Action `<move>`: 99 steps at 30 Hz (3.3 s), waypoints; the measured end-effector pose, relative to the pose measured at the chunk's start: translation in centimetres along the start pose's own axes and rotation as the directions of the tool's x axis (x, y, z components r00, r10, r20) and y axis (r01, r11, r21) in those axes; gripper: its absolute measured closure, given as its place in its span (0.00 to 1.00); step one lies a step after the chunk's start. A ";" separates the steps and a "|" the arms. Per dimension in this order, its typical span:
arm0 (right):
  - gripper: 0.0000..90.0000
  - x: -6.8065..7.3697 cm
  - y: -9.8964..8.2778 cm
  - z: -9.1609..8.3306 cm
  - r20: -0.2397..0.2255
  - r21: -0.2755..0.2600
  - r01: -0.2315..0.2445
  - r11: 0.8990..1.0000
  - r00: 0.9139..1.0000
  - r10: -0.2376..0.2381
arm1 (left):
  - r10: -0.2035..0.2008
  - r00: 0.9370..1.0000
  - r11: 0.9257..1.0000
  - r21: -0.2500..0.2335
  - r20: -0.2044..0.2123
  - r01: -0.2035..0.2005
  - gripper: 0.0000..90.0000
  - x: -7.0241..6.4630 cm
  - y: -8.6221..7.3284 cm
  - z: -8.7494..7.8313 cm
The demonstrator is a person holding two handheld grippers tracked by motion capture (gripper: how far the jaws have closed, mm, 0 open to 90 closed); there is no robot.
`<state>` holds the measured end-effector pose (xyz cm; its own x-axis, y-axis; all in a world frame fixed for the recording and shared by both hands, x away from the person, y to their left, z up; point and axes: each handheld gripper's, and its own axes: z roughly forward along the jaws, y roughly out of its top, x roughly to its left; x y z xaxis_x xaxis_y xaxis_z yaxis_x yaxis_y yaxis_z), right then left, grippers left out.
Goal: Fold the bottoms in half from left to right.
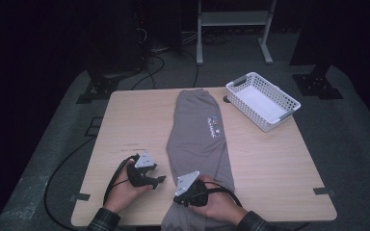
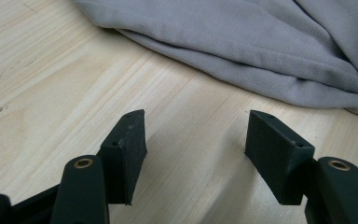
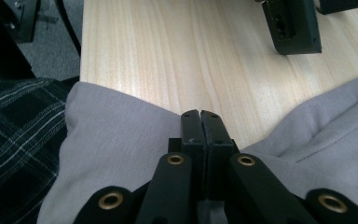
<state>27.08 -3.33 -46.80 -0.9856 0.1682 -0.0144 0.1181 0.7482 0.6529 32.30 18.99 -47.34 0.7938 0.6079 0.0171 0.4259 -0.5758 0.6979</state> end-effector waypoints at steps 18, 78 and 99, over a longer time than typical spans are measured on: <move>0.99 -0.1 -2.8 -9.2 0.055 -0.215 -0.125 0.969 0.989 0.140 | -0.003 1.000 1.000 -0.008 0.000 0.003 0.41 0.0 -0.1 0.0; 0.80 -3.9 -10.7 -8.7 0.133 -0.049 -0.194 0.980 0.971 0.199 | 0.130 0.983 0.989 0.061 0.127 -0.138 0.81 -7.8 3.7 2.2; 0.94 -10.0 -7.4 -6.3 0.221 -0.004 -0.211 0.977 0.953 0.207 | 0.075 0.997 0.994 0.082 -0.027 -0.073 0.91 -1.4 6.5 4.9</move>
<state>35.33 -14.60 -46.68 -0.8881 0.4572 -0.0465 0.3232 0.6933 0.6441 36.07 11.66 -46.30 0.8117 0.5773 0.0883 0.4012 -0.6611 0.6340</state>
